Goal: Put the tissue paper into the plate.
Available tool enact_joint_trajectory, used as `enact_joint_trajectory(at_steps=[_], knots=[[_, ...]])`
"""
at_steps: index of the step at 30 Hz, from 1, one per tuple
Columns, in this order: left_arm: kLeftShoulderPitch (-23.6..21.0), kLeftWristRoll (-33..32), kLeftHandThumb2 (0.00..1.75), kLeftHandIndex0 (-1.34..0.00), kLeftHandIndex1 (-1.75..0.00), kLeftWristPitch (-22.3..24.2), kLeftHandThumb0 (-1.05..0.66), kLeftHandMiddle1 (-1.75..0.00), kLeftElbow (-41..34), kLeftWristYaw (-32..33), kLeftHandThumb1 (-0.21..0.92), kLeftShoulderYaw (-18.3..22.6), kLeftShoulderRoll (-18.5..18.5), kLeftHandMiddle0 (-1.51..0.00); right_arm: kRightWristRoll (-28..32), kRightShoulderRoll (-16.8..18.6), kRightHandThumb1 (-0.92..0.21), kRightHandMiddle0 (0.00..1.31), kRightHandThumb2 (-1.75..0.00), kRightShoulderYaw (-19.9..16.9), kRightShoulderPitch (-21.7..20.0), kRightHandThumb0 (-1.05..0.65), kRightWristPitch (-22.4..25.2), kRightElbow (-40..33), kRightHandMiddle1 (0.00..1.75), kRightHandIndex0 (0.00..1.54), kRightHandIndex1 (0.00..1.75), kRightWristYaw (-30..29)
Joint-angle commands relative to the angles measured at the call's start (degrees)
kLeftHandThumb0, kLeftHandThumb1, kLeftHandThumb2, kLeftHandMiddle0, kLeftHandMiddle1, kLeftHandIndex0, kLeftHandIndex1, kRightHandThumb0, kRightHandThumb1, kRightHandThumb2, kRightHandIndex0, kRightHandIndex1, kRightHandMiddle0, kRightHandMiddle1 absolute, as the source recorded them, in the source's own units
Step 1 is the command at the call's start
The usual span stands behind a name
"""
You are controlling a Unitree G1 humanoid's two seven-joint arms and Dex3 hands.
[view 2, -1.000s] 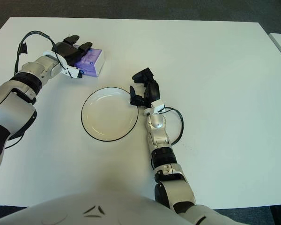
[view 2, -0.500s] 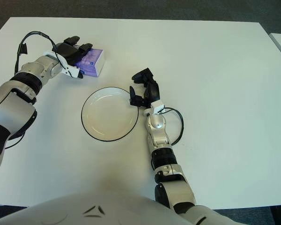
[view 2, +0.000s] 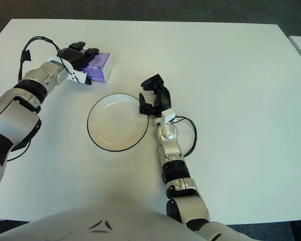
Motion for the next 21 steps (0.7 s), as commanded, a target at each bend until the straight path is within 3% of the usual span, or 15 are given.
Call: enact_joint_trajectory(at_steps=[1,8,9,11,13,21], knots=[[5.66,0.66,0.02,0.0,-0.63,0.08,-0.81,-0.06,1.91,-6.79,0.83,-0.88,-2.57,-0.27,0.66,0.58,-0.41,0.4,-1.15,-0.41,8.19,-0.01,2.57,4.33,1.59,0.6,1.68,-0.46],[7.53,-1.19,0.0,-0.02,-0.92,1.62,-0.71,-0.2,2.2,-9.02,0.79,0.38,-3.61,-0.49,1.46,0.61,-0.4,0.4,-1.15,-0.41,8.39,-0.01,2.18,4.22,1.59,0.62,1.67,0.21],[7.75,-1.32,0.0,-0.03,-0.94,1.62,-0.7,-0.28,2.2,-8.86,0.78,0.51,-3.59,-0.49,1.33,0.6,-0.4,0.4,-1.15,-0.4,8.41,-0.01,2.23,4.21,1.58,0.62,1.67,0.09],[8.25,-1.52,0.0,-0.04,-1.05,1.58,-0.67,-0.61,2.21,-8.19,0.75,0.72,-3.48,-0.43,1.0,0.54,-0.4,0.41,-1.15,-0.36,8.42,-0.01,2.33,4.18,1.58,0.62,1.68,-0.24],[8.55,-1.64,0.01,-0.05,-1.14,1.42,-0.64,-0.79,2.14,-7.35,0.74,0.84,-3.36,-0.41,0.82,0.47,-0.4,0.41,-1.16,-0.35,8.4,-0.01,2.26,4.21,1.58,0.61,1.68,-0.42],[10.05,-1.8,0.04,-0.13,-1.59,1.18,-0.51,-1.34,1.96,-3.24,0.71,1.32,-3.09,-0.42,1.04,0.45,-0.4,0.41,-1.16,-0.37,8.41,-0.01,1.65,4.48,1.58,0.61,1.68,-0.28]])
